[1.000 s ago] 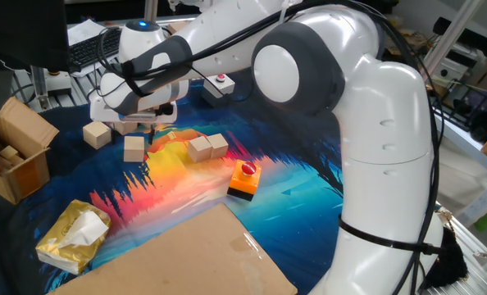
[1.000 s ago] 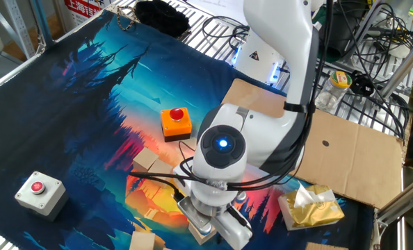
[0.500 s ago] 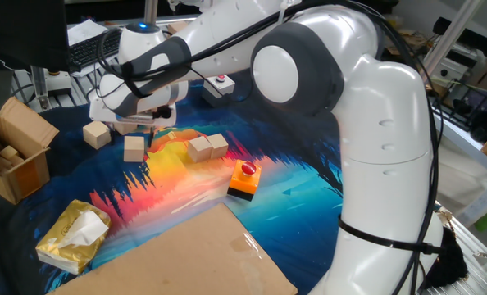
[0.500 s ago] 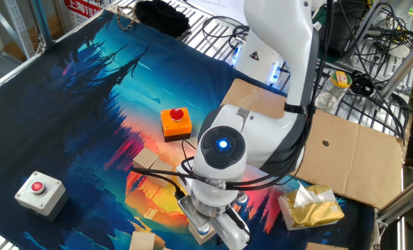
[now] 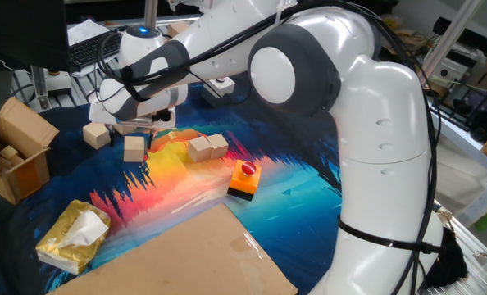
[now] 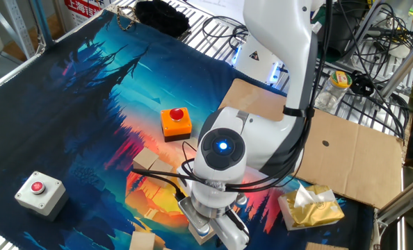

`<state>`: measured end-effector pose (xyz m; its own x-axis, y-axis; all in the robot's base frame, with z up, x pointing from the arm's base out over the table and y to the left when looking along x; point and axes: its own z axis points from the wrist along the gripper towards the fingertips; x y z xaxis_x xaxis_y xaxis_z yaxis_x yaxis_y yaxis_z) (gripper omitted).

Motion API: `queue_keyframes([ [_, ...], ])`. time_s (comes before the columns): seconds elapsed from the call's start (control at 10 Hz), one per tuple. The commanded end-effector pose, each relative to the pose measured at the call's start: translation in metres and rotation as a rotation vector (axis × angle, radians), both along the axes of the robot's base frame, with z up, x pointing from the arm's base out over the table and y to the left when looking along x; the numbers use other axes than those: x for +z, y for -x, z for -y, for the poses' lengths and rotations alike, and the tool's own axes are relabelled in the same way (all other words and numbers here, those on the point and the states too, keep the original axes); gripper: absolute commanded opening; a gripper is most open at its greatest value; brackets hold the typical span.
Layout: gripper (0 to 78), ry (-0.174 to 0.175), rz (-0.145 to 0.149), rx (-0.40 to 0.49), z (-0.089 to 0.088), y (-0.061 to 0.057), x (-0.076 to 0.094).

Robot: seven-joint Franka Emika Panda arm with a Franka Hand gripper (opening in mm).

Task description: Stack the blocks into a pyramid shape

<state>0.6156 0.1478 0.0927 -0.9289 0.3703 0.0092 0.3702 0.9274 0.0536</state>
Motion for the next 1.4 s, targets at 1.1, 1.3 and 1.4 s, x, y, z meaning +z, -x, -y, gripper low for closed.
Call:
queue_keyframes([
  [1.1,1.1,-0.001,0.01,-0.009,0.0,-0.0009,0.001],
  [1.3,1.1,-0.001,0.01,-0.009,0.0,-0.0009,0.001],
  [1.4,1.1,-0.001,0.01,-0.009,0.0,-0.0009,0.001],
])
